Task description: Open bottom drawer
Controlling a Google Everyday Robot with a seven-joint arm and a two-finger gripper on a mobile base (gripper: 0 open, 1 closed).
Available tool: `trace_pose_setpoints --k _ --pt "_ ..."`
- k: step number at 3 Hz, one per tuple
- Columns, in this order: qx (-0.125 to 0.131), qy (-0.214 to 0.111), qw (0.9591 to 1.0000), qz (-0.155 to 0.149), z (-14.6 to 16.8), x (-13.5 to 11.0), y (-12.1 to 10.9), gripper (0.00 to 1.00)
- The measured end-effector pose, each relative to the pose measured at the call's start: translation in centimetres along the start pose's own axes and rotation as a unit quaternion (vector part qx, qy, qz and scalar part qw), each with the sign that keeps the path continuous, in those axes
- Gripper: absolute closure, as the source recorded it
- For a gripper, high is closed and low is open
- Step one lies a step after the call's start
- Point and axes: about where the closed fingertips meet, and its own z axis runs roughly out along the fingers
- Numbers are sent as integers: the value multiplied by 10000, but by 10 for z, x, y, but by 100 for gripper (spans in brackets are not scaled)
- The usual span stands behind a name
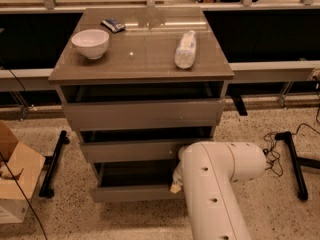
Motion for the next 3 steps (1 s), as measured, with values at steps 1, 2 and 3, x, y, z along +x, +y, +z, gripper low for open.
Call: trace_pose_setpoints --k 1,2,3 --pt "0 0 10000 0 0 0 0 71" --pt "-78 -35 9999 87 3 4 9 53" --pt "-99 -27 9999 89 5 5 10 29"
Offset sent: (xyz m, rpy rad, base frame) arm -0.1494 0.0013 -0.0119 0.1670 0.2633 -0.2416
